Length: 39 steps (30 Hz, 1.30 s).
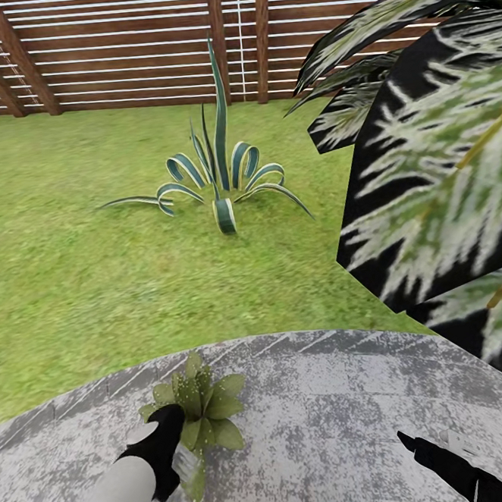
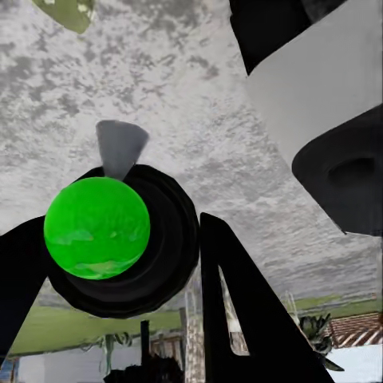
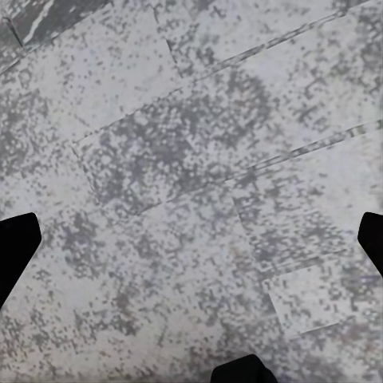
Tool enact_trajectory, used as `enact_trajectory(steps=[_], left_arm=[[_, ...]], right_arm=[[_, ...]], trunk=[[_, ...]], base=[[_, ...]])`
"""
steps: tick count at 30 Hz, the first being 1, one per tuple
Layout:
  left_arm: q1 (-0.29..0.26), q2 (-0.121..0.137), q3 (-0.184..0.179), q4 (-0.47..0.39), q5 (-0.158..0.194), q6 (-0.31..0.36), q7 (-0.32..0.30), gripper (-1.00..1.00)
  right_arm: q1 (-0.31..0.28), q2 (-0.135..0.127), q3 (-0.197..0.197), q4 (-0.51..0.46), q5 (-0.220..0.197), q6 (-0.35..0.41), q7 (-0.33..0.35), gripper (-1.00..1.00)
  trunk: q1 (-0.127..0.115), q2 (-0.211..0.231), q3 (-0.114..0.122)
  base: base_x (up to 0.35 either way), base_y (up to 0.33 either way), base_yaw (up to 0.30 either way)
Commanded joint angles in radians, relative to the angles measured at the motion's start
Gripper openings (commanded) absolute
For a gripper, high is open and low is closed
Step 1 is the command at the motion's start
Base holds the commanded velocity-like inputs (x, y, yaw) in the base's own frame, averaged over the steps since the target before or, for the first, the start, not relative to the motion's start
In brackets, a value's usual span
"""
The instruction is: Pick up the pesticide atomizer in the garden and spray insectifuge to fully cover both potted plants in the garden.
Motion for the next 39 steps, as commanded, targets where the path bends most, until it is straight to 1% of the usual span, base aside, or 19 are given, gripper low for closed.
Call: enact_trajectory(steps=[1,3,4,6,8,9,11,13,14,15,16,18,19,21,24,30,33,34,39], left_arm=[[-0.016,-0.007,0.006,-0.005,-0.015,0.002,-0.040,-1.00],[-0.063,-0.016,-0.005,-0.007,-0.024,0.002,-0.126,-1.00],[-0.079,-0.017,-0.017,-0.007,-0.036,0.002,-0.151,-1.00],[-0.100,-0.024,-0.052,-0.008,-0.077,0.002,-0.207,-1.00],[-0.109,-0.028,-0.088,-0.009,-0.124,0.002,-0.277,-1.00],[-0.112,-0.031,-0.111,-0.018,-0.155,0.002,-0.326,-1.00],[-0.114,-0.032,-0.136,-0.052,-0.192,0.002,-0.385,-1.00],[-0.115,-0.033,-0.147,-0.079,-0.207,0.001,-0.426,-1.00],[-0.115,-0.033,-0.158,-0.095,-0.214,0.000,-0.454,-1.00],[-0.115,-0.033,-0.194,-0.109,-0.218,-0.001,-0.492,-1.00],[-0.115,-0.033,-0.293,-0.117,-0.220,-0.001,-0.575,-1.00],[-0.115,-0.033,-0.343,-0.119,-0.221,-0.001,-0.620,-1.00],[-0.115,-0.033,-0.359,-0.119,-0.221,-0.001,-0.634,-1.00],[-0.115,-0.034,-0.373,-0.125,-0.221,-0.001,-0.645,-1.00],[-0.115,-0.037,-0.378,-0.158,-0.221,-0.001,-0.649,-1.00],[-0.115,-0.039,-0.381,-0.176,-0.221,-0.007,-0.657,-1.00],[-0.115,-0.040,-0.381,-0.205,-0.221,-0.007,-0.659,-1.00],[-0.115,-0.046,-0.381,-0.211,-0.221,-0.007,-0.671,-1.00],[-0.115,-0.067,-0.381,-0.215,-0.221,-0.007,-0.673,-1.00]], right_arm=[[-0.002,0.001,-0.005,-0.003,0.003,0.005,0.007,1.00],[-0.002,0.001,-0.005,-0.003,0.003,0.005,0.007,1.00],[-0.002,0.001,-0.005,-0.003,0.003,0.005,0.007,1.00],[-0.002,0.001,-0.005,-0.003,0.003,0.005,0.007,1.00],[-0.002,0.001,-0.005,-0.003,0.003,0.005,0.007,1.00],[-0.002,0.001,-0.005,-0.003,0.003,0.005,0.007,1.00],[-0.002,0.001,-0.005,-0.003,0.003,0.005,0.007,1.00],[-0.002,0.001,-0.005,-0.003,0.003,0.005,0.007,1.00],[-0.002,0.001,-0.005,-0.003,0.003,0.005,0.007,1.00],[-0.002,0.001,-0.005,-0.003,0.003,0.005,0.007,1.00],[-0.002,0.001,-0.005,-0.003,0.003,0.005,0.007,1.00],[-0.002,0.001,-0.005,-0.003,0.003,0.005,0.007,1.00],[-0.002,0.001,-0.005,-0.003,0.003,0.005,0.007,1.00],[-0.002,0.001,-0.005,-0.003,0.003,0.005,0.007,1.00],[-0.002,0.001,-0.005,-0.003,0.003,0.005,0.007,1.00],[-0.002,0.001,-0.005,-0.003,0.003,0.005,0.007,1.00],[-0.002,0.001,-0.005,-0.003,0.003,0.005,0.007,1.00],[-0.002,0.001,-0.005,-0.003,0.003,0.005,0.007,1.00],[-0.002,0.001,-0.005,-0.003,0.003,0.005,0.007,1.00]], trunk=[[0.000,0.000,-0.001],[0.000,0.000,-0.001],[0.000,0.000,-0.001],[0.000,0.000,-0.001],[0.000,0.000,-0.001],[0.000,0.000,-0.001],[0.000,0.000,-0.001],[0.000,0.000,-0.001],[0.000,0.000,-0.001],[0.000,0.000,-0.001],[0.000,0.000,-0.001],[0.000,0.000,-0.001],[0.000,0.000,-0.001],[0.000,0.000,-0.001],[0.000,0.000,-0.001],[0.000,0.000,-0.001],[0.000,0.000,-0.001],[0.000,0.000,-0.001],[0.000,0.000,-0.001]], base=[[0.000,0.000,0.000],[0.000,0.000,0.000],[0.000,0.000,0.000],[0.000,0.000,0.000],[0.000,0.000,0.000],[0.000,0.000,0.000],[0.000,0.000,0.000],[0.000,0.000,0.000],[0.000,0.000,0.000],[0.000,0.000,0.000],[0.000,0.000,0.000],[0.000,0.000,0.000],[0.000,0.000,0.000],[0.000,0.000,0.000],[0.000,0.000,0.000],[0.000,0.000,0.000],[0.000,0.000,0.000],[0.000,0.000,0.000],[0.000,0.000,0.000]])
